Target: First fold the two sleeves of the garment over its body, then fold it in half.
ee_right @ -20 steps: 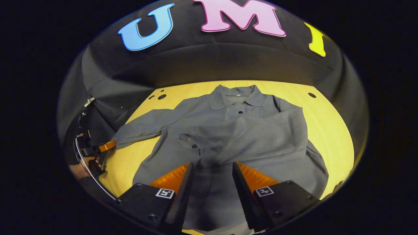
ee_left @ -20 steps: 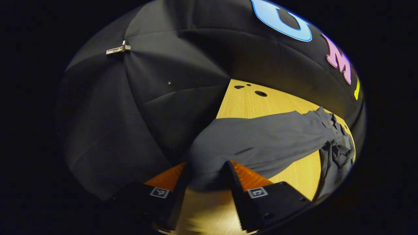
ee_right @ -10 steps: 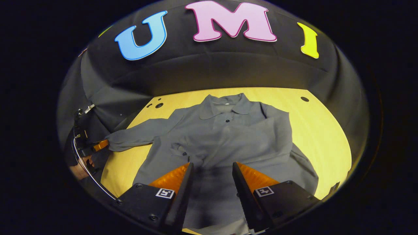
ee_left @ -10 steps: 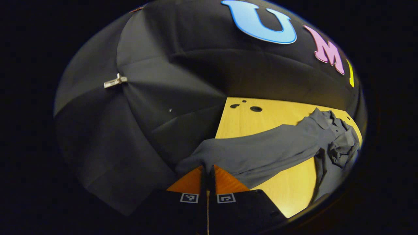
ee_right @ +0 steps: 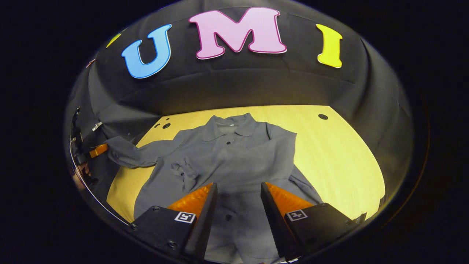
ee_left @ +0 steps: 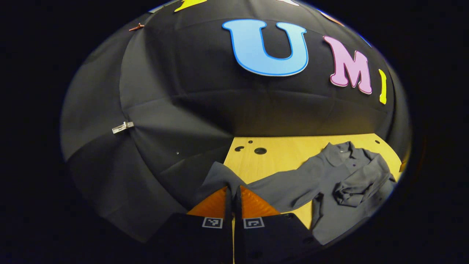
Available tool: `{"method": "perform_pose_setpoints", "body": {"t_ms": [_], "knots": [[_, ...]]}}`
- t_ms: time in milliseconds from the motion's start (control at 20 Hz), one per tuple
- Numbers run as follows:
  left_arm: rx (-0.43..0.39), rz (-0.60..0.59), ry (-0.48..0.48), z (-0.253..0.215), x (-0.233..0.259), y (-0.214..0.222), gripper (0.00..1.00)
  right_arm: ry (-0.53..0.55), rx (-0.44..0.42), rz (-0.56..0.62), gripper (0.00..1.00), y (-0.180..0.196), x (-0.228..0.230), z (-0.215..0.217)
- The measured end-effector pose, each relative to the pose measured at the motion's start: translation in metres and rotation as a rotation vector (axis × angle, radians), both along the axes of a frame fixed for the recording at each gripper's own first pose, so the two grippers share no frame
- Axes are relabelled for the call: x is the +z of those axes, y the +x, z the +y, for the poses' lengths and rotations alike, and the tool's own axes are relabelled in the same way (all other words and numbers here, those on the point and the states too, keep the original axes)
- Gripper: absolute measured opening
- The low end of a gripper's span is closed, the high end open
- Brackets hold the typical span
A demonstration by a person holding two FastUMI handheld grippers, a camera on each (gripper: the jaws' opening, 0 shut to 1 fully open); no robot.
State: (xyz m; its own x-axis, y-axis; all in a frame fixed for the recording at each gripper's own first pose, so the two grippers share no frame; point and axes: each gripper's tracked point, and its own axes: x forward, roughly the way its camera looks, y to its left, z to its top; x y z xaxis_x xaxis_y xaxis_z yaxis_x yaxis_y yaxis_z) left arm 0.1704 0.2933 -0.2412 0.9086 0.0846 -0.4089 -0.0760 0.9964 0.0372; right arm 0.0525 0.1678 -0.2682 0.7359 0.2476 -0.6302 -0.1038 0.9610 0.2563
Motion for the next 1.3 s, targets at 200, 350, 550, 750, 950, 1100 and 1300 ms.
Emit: {"method": "perform_pose_setpoints", "body": {"t_ms": [200, 350, 550, 750, 950, 1100, 1300], "knots": [[-0.015, -0.051, 0.005, -0.046, 0.035, 0.0, 0.06, 0.01, -0.005, 0.006, 0.74, -0.004, -0.008, -0.029], [-0.076, -0.092, 0.04, -0.096, 0.059, 0.003, 0.06, 0.005, 0.004, 0.001, 0.74, -0.004, -0.013, -0.051], [-0.155, -0.125, 0.04, -0.173, 0.079, 0.007, 0.06, 0.008, -0.011, 0.001, 0.75, -0.002, -0.019, -0.082], [-0.208, -0.125, 0.01, -0.245, 0.08, 0.006, 0.06, 0.007, -0.034, 0.007, 0.75, -0.007, -0.029, -0.116], [-0.255, -0.105, -0.017, -0.305, 0.072, 0.002, 0.06, 0.011, -0.056, 0.028, 0.75, -0.016, -0.044, -0.148], [-0.307, -0.1, -0.013, -0.35, 0.066, -0.001, 0.06, 0.011, -0.063, 0.054, 0.75, -0.026, -0.059, -0.171], [-0.371, -0.08, -0.007, -0.406, 0.048, -0.006, 0.06, 0.02, -0.078, 0.088, 0.75, -0.033, -0.077, -0.198]]}}
